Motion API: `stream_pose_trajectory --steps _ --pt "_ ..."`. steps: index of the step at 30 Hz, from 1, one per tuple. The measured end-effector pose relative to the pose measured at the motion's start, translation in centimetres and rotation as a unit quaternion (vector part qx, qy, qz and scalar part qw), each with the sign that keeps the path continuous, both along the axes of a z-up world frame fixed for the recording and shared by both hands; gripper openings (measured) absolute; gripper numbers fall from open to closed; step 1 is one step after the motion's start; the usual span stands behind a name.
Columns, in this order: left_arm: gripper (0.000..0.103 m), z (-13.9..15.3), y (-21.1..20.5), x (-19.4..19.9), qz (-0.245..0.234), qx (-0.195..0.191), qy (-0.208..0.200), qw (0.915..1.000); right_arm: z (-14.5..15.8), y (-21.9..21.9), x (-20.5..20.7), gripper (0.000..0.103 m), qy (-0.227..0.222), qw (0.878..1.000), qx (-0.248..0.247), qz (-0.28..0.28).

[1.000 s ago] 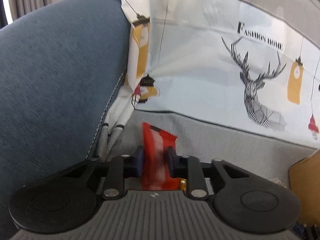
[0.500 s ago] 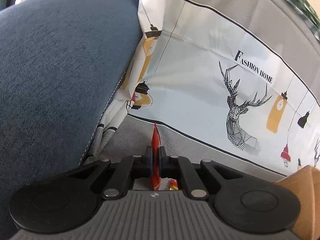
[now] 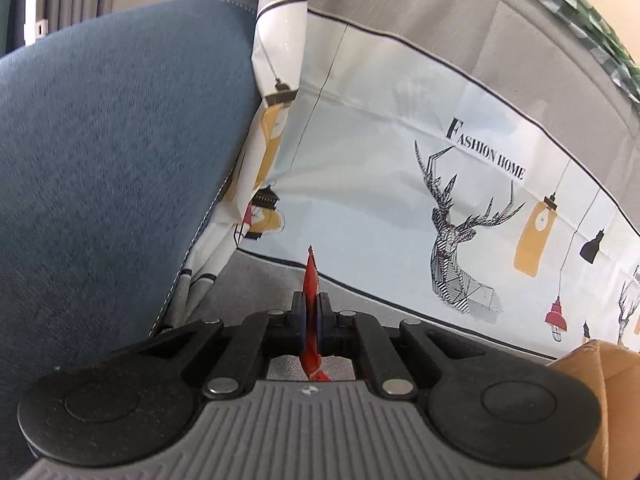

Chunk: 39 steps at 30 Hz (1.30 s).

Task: Organize snacks
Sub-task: 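Lift the small red packet and peanut tub and carry them toward the box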

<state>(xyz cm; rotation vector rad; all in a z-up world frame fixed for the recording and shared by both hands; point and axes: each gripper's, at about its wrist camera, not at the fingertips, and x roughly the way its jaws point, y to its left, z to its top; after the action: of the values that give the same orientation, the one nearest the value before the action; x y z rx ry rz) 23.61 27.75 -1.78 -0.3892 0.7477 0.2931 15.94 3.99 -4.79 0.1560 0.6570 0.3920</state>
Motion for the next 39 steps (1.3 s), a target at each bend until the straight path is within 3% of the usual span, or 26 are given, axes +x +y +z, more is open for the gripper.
stream_pose_trajectory --steps 11,23,28,39 --pt "0.004 4.7 -2.7 -2.2 -0.028 0.018 -0.037 0.9988 5.0 -1.4 -2.3 0.084 -0.056 0.998 -0.014 0.011" --pt "0.004 8.4 -6.6 -3.7 -0.068 -0.002 -0.091 0.9936 11.1 -7.9 -3.3 0.084 -0.093 0.995 0.017 -0.010" --pt "0.004 9.0 -8.9 -3.4 -0.085 -0.009 -0.102 0.9911 12.0 -11.4 -3.3 0.084 -0.113 0.993 0.007 -0.021" --pt "0.004 9.2 -16.9 -3.4 -0.169 0.001 -0.117 0.9787 11.5 -19.0 -1.5 0.084 -0.131 0.989 -0.015 -0.069"
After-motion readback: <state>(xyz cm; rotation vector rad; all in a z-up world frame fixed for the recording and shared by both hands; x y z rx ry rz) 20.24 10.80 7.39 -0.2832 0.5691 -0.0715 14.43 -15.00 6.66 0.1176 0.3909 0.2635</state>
